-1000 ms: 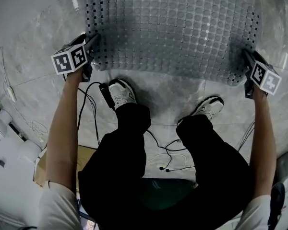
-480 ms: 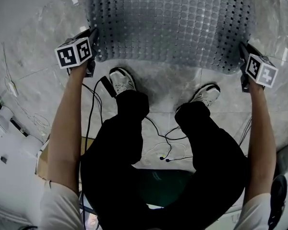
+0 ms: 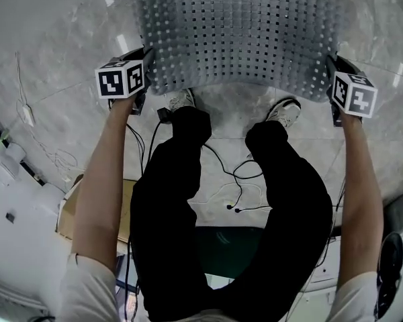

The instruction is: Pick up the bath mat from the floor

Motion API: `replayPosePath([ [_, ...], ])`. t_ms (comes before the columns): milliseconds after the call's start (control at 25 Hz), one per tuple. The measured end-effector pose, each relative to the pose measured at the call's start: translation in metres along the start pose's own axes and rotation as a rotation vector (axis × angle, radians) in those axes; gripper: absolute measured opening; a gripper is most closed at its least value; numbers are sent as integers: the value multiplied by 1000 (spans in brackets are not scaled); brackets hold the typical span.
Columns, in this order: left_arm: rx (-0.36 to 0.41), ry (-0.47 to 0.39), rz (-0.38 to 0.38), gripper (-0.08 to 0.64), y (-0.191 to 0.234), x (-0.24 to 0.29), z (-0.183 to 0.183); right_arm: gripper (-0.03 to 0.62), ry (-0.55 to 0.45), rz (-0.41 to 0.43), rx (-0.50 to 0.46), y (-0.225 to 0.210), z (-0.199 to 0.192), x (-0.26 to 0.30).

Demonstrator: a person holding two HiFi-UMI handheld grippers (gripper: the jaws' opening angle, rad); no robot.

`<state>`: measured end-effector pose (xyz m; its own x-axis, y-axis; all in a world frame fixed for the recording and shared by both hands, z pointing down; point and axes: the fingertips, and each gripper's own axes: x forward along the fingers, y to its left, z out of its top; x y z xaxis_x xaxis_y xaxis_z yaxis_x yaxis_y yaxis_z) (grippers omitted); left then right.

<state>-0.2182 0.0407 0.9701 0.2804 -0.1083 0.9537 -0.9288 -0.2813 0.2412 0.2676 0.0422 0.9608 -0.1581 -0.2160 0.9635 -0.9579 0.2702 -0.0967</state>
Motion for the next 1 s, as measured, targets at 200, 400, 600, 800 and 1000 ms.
replayPosePath([
  [200, 57, 30, -25, 87, -26, -36, 11, 74, 14, -4, -39, 7, 11, -42],
  [400, 67, 47, -35, 87, -40, -71, 23, 72, 43, 2, -60, 13, 15, -82],
  [600, 64, 50, -45, 87, -53, -111, 31, 74, 51, -2, -39, 20, 21, -124],
  [800, 33, 38, -64, 87, -64, -149, 40, 72, 58, -15, -24, 26, 31, -165],
  [1000, -26, 16, -68, 87, -60, -202, 47, 72, 40, -17, 1, 35, 46, -222],
])
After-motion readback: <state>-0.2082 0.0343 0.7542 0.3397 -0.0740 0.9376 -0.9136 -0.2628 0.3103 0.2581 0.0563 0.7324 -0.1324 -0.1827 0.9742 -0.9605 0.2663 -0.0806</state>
